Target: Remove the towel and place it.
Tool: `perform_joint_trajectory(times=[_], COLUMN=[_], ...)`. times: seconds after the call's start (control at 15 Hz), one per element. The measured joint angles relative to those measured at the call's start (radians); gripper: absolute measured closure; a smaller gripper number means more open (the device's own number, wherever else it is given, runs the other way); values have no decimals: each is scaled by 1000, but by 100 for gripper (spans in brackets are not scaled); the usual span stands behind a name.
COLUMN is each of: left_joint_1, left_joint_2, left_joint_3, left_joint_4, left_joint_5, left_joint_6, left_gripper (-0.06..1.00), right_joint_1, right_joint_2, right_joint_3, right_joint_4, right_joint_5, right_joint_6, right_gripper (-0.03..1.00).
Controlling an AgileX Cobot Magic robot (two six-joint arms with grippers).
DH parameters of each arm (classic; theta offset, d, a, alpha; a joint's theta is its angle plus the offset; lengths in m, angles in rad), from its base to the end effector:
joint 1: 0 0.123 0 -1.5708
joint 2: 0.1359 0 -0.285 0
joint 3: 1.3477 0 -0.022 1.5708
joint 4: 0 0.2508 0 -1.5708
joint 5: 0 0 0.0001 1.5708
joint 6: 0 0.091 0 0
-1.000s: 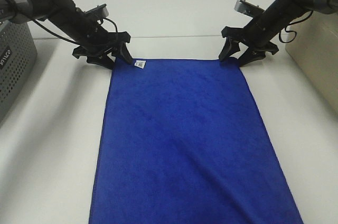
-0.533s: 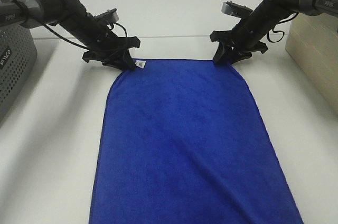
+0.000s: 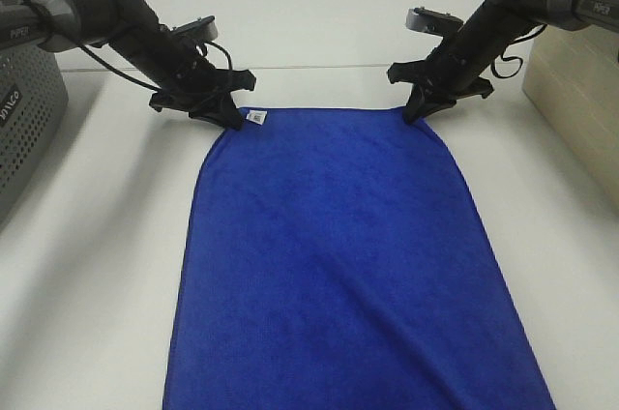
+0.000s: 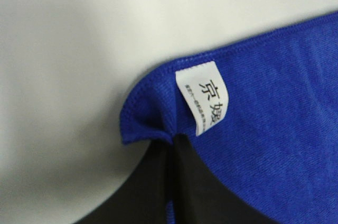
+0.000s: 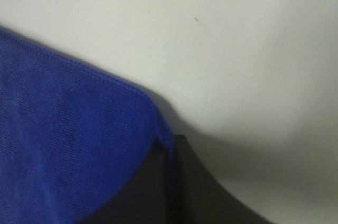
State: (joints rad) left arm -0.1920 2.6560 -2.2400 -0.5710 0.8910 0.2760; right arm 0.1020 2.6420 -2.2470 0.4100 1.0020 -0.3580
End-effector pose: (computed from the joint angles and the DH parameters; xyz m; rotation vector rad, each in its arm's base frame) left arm 0.5297 -0.1420 0.0856 0.2453 2.6895 -0.6771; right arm 0.5314 0.0851 0.0875 -0.3942 2.7722 0.4785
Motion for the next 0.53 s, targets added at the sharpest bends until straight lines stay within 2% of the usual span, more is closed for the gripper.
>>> perform_joint_trajectory(times=[0.27,0.53], left_joint_1=[0,-3], left_joint_2=[2,3], left_joint_3=[-80,-145], left_joint_4=[92,98], left_joint_5=[-1,-76], left_joint_6=[10,30], left_gripper=[94,94], right_joint_1=[3,3], right_joint_2=[-11,-11], right_joint_3=[7,-33], right_joint_4=[-39,-67], right_joint_5=[-99,-198], right_joint_6=[-74,-141], right_gripper=[95,95])
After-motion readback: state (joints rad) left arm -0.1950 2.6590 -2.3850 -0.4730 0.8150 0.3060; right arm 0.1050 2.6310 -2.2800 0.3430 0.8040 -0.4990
